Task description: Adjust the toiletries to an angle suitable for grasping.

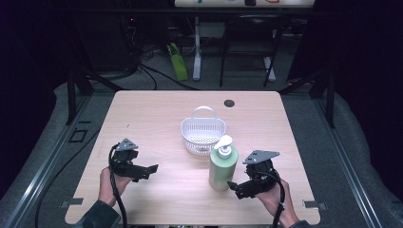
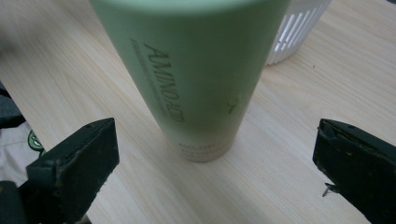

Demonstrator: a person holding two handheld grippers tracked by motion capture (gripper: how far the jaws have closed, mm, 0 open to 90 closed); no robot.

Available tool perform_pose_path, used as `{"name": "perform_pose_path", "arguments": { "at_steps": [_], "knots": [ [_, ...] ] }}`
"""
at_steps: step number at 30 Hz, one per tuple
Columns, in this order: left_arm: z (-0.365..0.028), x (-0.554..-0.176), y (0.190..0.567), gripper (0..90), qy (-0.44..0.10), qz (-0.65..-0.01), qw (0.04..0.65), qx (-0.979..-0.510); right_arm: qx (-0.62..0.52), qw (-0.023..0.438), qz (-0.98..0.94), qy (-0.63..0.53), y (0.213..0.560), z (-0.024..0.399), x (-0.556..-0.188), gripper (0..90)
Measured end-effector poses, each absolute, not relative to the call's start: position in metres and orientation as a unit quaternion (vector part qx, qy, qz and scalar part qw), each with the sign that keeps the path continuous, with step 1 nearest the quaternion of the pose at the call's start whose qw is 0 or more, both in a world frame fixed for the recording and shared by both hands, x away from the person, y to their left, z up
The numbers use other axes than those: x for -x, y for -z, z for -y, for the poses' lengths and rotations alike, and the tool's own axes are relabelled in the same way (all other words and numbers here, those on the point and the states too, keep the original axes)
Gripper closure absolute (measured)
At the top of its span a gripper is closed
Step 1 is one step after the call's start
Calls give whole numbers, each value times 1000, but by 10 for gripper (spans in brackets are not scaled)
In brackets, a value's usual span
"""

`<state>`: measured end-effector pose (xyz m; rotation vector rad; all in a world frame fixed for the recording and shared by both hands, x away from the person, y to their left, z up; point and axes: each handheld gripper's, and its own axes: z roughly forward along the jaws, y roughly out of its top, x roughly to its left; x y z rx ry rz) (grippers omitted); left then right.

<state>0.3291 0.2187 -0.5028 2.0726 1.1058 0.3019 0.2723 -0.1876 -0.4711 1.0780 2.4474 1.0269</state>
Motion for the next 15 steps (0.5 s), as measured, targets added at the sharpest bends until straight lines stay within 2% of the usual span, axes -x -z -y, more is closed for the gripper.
{"name": "perform_pose_path", "arguments": {
  "at_steps": [15],
  "knots": [
    [-219, -328, 503, 0, -120, -432, 377, -811, -359, 159, -831, -395, 456, 166, -280, 0]
  ]
}}
